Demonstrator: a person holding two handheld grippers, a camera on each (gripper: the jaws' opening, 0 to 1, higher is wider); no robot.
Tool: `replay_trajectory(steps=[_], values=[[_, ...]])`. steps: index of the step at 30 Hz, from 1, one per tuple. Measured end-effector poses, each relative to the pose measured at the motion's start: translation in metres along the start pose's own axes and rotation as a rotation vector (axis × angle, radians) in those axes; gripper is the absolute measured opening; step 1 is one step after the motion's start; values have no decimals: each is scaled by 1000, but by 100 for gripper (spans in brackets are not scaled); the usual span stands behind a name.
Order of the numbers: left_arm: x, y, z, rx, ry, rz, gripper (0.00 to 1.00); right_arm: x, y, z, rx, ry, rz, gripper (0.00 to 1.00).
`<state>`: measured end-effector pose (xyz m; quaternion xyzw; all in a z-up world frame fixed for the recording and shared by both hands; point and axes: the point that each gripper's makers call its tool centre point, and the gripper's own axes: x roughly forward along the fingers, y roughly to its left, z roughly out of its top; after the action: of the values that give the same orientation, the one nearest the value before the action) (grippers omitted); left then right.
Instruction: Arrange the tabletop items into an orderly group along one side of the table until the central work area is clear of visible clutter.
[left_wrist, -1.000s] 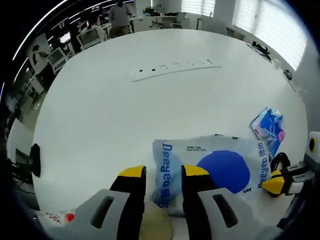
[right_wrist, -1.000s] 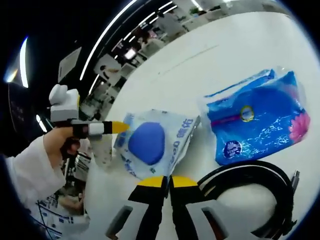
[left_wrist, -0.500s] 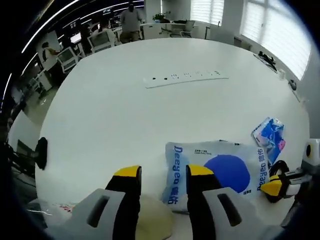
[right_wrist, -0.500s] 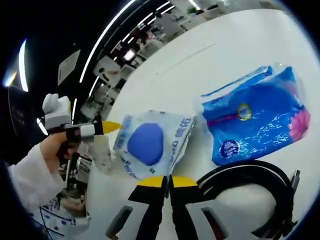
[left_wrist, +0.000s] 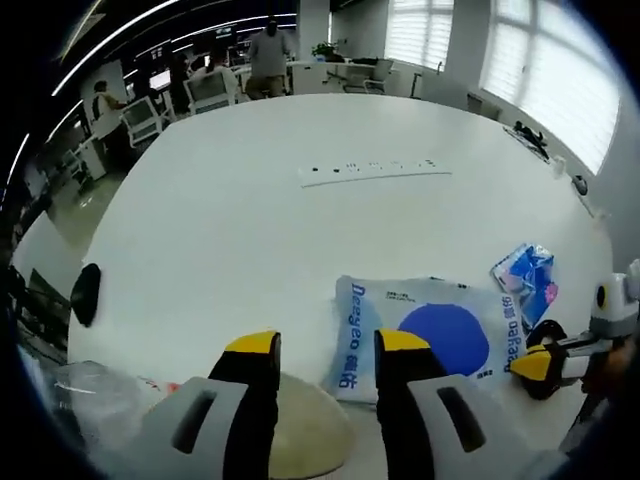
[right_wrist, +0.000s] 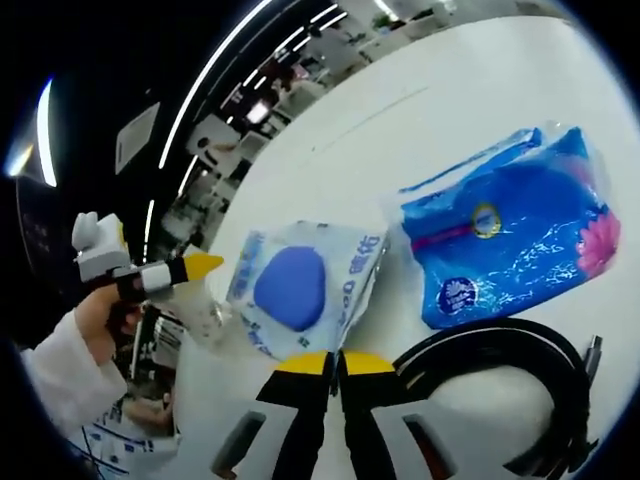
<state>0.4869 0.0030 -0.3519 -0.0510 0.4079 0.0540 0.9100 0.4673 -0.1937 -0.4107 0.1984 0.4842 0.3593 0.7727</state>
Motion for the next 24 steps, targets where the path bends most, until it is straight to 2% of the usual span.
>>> replay_trajectory(steps=[3,8,13,18,24], values=[[3,0,4,-11,-10,-15,39,2,-2,1,3,-2,2,0],[17,-6,8,19,-5,-34,39,4,-2,3,4,-2,2,0],[36,-8,7,75,42,-43,38,3,-3,3,-2,3,4,0],[20,-2,14,60,11,-34,39,1,-5,2,4,5,10,0],[5,16,9,59,17,-15,36,2,-7,3,28,-7,14,0]])
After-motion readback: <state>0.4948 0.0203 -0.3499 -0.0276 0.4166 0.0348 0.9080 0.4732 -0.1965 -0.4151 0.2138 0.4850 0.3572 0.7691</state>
